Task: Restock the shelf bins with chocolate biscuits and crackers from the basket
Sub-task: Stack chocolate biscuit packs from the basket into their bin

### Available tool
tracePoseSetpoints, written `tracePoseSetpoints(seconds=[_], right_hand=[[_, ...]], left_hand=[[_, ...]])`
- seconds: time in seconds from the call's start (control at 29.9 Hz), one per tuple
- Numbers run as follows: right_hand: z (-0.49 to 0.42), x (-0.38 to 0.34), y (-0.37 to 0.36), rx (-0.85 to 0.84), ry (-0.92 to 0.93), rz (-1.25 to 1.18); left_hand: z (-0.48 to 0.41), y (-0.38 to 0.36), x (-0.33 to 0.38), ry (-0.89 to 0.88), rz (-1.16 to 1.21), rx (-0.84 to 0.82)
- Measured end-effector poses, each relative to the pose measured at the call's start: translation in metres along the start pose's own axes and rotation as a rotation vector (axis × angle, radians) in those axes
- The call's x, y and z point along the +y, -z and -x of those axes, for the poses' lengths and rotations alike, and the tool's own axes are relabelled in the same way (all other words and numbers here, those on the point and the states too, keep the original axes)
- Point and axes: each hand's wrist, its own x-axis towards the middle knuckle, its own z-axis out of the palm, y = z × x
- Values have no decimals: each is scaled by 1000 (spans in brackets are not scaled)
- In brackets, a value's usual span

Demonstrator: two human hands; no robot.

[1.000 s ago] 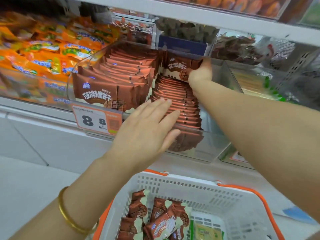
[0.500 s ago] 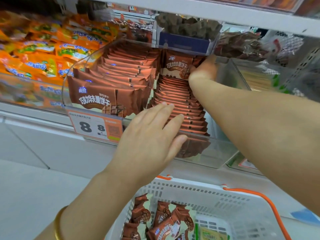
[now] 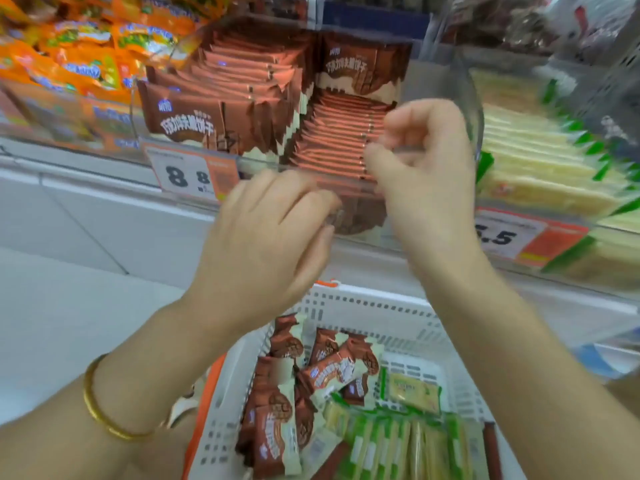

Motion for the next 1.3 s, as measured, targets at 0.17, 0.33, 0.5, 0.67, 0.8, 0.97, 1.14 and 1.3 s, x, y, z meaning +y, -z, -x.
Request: tracePoseSetpoints(seconds=[0.17,0.33,0.5,0.67,0.8,0.97,1.14,1.3], right_hand=[[121,101,17,-492,-269,385],[180,213,-15,-983,-805,566],[251,232,-57,-1052,-1019,507],[276,227,-69,-858,-1096,431],[239,210,-50,-732,-1190,3],[175,150,-9,-487,-1198,-646],[135,95,25,-501,-952,-707],[81,43,68,-453,-522,-390]], left_hand=[[63,-19,-13,-264,-137,-559],[74,-27,-16,-65,-73,-1006],[53,-42,-5,-10,-34,-988],[60,-37,-12,62,-12,-1100],[66,-36,-14,127,-17,-1139],[72,-43,-10,488,293,-1209],[56,-33,2,577,661,-992],[22,13,1,482,798,-894]])
